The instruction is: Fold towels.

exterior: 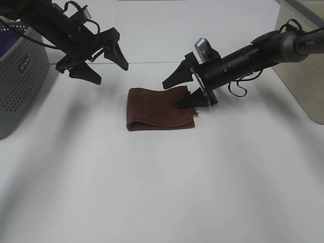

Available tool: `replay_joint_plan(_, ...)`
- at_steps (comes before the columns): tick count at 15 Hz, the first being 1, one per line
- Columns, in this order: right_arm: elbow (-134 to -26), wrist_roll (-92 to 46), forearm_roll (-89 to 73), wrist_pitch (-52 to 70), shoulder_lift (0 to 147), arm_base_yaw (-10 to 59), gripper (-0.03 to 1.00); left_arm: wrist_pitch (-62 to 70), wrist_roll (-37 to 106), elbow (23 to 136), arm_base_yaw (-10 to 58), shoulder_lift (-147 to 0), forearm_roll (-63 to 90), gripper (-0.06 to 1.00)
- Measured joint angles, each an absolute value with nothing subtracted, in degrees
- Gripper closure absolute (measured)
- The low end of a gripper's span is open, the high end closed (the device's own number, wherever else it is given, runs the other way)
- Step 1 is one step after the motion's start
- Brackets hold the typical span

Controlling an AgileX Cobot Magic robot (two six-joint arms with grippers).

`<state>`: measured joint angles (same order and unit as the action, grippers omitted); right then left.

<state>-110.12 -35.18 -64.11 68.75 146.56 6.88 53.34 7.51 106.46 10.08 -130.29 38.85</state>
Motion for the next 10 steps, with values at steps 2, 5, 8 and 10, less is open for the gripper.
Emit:
replay_joint_plan(2,-110.1,-32.3,-58.1,68.9,143.1,6.4,0.19,56.0,7.5,106.5,10.1,-128.6,37.1,0.17)
replay_joint_plan(5,-110.1,-22.6,-42.6,68.4,135.0,6.1,0.19,58.2,7.0,106.5,10.1,-122.4,31.8,0.17)
replay_joint_plan(8,-110.1,-13.8,-27.8,68.7,125.0,7.6,0.19,63.1,2.8,106.5,10.1,-114.5,24.2,0.17)
replay_joint_plan(10,-110.1,-10.9,-20.4,69.0,117.6,9.3,0.19,67.0,-0.5,106.5,10.1,-109.4,19.0,0.17)
